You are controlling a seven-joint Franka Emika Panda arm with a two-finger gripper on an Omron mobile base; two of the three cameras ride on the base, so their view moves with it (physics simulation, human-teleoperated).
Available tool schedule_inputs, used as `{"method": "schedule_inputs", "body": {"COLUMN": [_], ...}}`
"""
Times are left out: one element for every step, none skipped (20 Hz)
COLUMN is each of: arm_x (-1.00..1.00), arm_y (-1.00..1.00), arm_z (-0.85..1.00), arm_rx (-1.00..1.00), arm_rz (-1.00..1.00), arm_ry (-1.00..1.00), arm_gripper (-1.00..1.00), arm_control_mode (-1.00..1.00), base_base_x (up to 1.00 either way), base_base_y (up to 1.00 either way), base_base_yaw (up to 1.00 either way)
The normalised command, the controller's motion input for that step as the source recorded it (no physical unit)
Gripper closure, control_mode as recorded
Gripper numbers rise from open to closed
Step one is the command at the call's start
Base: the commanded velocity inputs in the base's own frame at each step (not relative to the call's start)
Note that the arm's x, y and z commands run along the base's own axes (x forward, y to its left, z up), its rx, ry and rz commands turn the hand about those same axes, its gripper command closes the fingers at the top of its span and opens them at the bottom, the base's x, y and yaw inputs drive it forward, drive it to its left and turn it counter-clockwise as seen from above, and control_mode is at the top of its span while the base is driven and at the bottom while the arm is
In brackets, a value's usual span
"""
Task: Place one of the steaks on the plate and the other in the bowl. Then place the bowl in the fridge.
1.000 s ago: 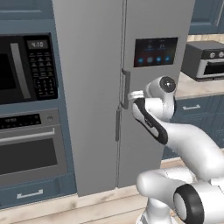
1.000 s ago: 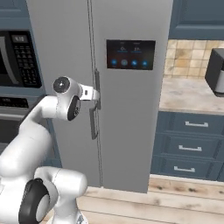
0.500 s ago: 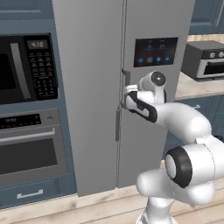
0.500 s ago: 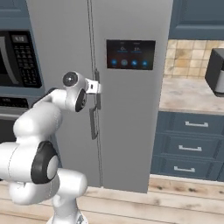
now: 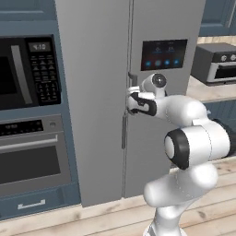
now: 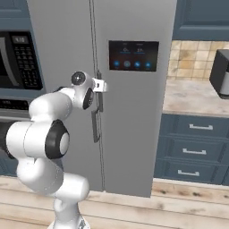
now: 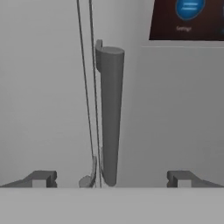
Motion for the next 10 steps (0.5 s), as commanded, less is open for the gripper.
{"method": "schedule_inputs", "body": {"arm_x": [0.5,0.51,0.51,0.51,0.51,0.5,0.46,0.51,0.51,0.52], "arm_y": [0.0,0.0,0.0,0.0,0.0,0.0,0.0,0.01,0.0,0.0], "arm_z": [-0.09,-0.11,-0.14,-0.15,-0.13,-0.11,0.0,0.0,-0.01,-0.05], "arm_rx": [0.0,0.0,0.0,0.0,0.0,0.0,0.0,0.0,0.0,0.0], "arm_rz": [0.0,0.0,0.0,0.0,0.0,0.0,0.0,0.0,0.0,0.0], "arm_ry": [0.0,0.0,0.0,0.0,0.0,-0.02,0.0,0.0,0.0,0.0], "arm_gripper": [-1.0,-1.0,-1.0,-1.0,-1.0,-1.0,-1.0,-1.0,-1.0,-1.0], "arm_control_mode": [-1.0,-1.0,-1.0,-1.0,-1.0,-1.0,-1.0,-1.0,-1.0,-1.0], "base_base_x": [0.0,0.0,0.0,0.0,0.0,0.0,0.0,0.0,0.0,0.0], "base_base_y": [0.0,0.0,0.0,0.0,0.0,0.0,0.0,0.0,0.0,0.0], "base_base_yaw": [0.0,0.0,0.0,0.0,0.0,0.0,0.0,0.0,0.0,0.0]}}
